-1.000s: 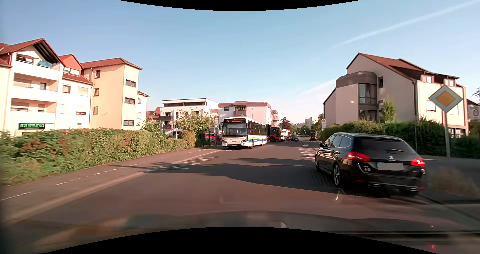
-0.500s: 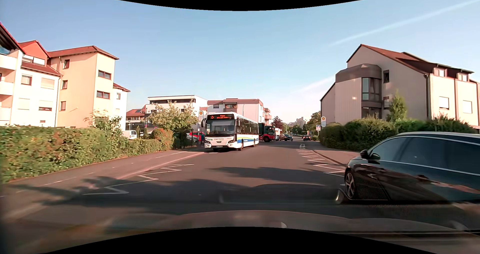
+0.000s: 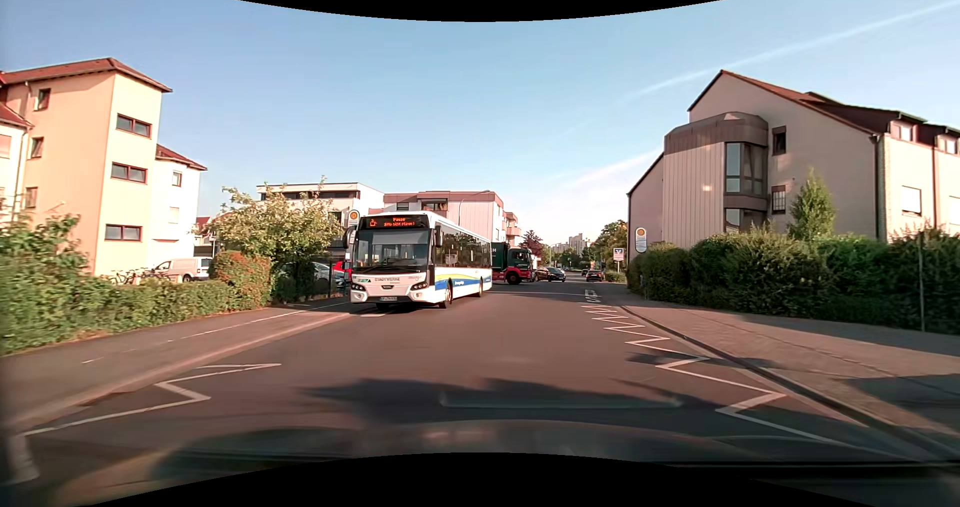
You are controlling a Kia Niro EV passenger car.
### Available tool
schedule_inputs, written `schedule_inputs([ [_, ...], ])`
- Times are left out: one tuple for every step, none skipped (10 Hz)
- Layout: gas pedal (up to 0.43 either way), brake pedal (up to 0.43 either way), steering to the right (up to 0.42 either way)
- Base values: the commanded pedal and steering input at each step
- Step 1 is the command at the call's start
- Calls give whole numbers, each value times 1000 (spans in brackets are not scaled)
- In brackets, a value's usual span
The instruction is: Follow the waypoints while adhering to traffic rules and regulations
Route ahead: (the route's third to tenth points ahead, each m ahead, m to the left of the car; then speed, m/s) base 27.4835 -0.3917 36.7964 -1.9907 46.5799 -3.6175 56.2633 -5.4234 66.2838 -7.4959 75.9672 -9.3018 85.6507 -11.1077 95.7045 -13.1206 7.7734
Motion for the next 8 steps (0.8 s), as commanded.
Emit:
schedule_inputs([
  [0, 0, 71],
  [0, 18, 71],
  [0, 73, 71],
  [0, 140, 69],
  [0, 159, 67],
  [0, 183, 64],
  [0, 201, 60],
  [0, 220, 55],
])
